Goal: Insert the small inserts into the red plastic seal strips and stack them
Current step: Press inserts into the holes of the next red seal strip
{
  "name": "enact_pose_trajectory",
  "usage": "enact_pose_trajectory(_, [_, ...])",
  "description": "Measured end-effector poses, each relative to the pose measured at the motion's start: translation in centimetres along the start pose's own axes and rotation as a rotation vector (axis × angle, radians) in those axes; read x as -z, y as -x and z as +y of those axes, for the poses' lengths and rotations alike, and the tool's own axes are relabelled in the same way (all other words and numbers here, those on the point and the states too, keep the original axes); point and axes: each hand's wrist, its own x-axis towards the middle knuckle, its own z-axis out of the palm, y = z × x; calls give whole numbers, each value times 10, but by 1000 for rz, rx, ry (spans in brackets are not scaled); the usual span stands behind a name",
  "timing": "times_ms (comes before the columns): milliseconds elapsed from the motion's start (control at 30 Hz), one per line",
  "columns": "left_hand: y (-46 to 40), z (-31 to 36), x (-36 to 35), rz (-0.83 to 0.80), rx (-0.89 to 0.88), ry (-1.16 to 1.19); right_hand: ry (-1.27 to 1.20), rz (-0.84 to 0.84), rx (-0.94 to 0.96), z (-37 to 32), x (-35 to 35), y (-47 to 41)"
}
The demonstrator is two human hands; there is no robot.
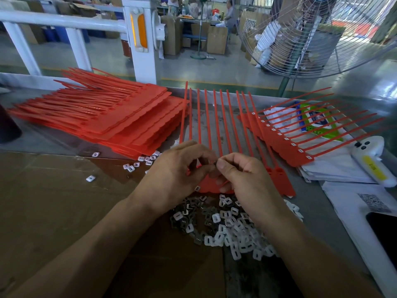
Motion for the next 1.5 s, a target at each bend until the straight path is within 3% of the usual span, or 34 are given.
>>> enact_pose_trajectory(300, [-2,-5,2,16,-62,-67,9,-13,35,2,1,-1])
enact_pose_trajectory(500, [-5,-24,4,190,152,-108,121,64,112,3,0,-1])
enact_pose_trajectory(800, [-5,-25,-13,2,246,-218,228,78,119,5,0,-2])
enact_pose_trajectory(1233, [-11,-28,-17,-29,382,-255,240,55,94,8,2,-5])
enact_pose_trajectory(1500, [-11,-26,-15,-22,415,-210,383,-23,105,5,-1,-2])
